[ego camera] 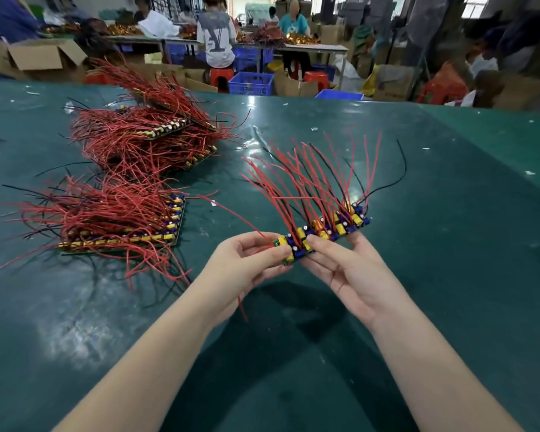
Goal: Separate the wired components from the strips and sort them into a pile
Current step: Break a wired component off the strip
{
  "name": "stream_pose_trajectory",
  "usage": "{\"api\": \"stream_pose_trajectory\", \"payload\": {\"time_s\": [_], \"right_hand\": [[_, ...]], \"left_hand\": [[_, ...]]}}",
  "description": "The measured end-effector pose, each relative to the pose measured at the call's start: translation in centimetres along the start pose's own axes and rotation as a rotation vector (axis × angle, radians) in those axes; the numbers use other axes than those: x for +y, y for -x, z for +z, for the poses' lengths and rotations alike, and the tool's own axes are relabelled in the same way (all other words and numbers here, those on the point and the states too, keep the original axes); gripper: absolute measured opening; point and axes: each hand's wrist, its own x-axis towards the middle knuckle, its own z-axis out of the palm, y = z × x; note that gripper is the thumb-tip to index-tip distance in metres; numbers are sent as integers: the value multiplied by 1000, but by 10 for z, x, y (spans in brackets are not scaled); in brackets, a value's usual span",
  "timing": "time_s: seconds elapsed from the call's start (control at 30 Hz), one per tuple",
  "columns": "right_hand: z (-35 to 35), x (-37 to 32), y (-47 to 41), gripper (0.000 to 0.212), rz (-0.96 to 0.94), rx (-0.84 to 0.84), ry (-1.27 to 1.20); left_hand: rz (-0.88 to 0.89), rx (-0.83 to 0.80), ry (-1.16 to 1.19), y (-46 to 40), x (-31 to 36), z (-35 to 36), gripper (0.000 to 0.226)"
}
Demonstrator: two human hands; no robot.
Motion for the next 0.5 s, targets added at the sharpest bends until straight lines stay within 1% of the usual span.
{"api": "stream_pose_trajectory", "payload": {"time_s": [0.1,0.17,0.23,0.33,0.4,0.47,0.5], "right_hand": [[-1,-3,1,35,-24,-19,104],[-1,-5,2,37,-44,-22,161],[-1,-7,3,42,-54,-35,186],[0,-8,4,45,-38,-62,184],[1,-6,4,44,-21,-60,145],[1,-4,4,39,-13,-52,95],[1,-3,4,35,-7,-50,73]], "left_hand": [[-52,-5,-60,1,-1,-1,8],[-81,7,-79,2,1,-1,4],[-94,8,-76,4,2,-1,6],[-94,1,-61,5,2,-1,6],[-101,23,-52,5,2,-1,14],[-108,40,-47,5,1,-1,20],[-105,41,-42,5,1,-2,18]]}}
